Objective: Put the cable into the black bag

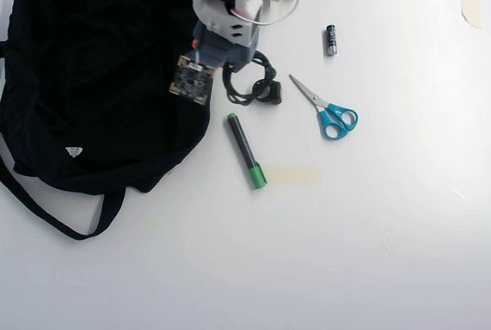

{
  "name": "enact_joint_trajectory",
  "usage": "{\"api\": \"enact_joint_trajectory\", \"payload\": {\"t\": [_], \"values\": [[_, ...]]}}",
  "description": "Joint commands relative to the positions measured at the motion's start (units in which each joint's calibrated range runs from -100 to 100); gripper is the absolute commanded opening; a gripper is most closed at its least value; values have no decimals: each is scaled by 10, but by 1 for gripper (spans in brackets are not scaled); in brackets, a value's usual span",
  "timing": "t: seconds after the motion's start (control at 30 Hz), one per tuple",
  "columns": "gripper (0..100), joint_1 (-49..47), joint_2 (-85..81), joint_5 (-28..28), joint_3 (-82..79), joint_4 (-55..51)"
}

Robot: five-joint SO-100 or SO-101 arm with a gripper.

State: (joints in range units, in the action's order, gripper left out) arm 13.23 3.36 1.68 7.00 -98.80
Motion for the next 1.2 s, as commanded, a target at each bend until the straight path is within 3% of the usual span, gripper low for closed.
{"api": "enact_joint_trajectory", "payload": {"t": [0.0,0.57,0.83,1.17], "values": [[2,61,-31,2,14,-4],[2,298,-16,8,5,136],[2,416,122,9,13,243],[4,418,133,16,5,266]]}}
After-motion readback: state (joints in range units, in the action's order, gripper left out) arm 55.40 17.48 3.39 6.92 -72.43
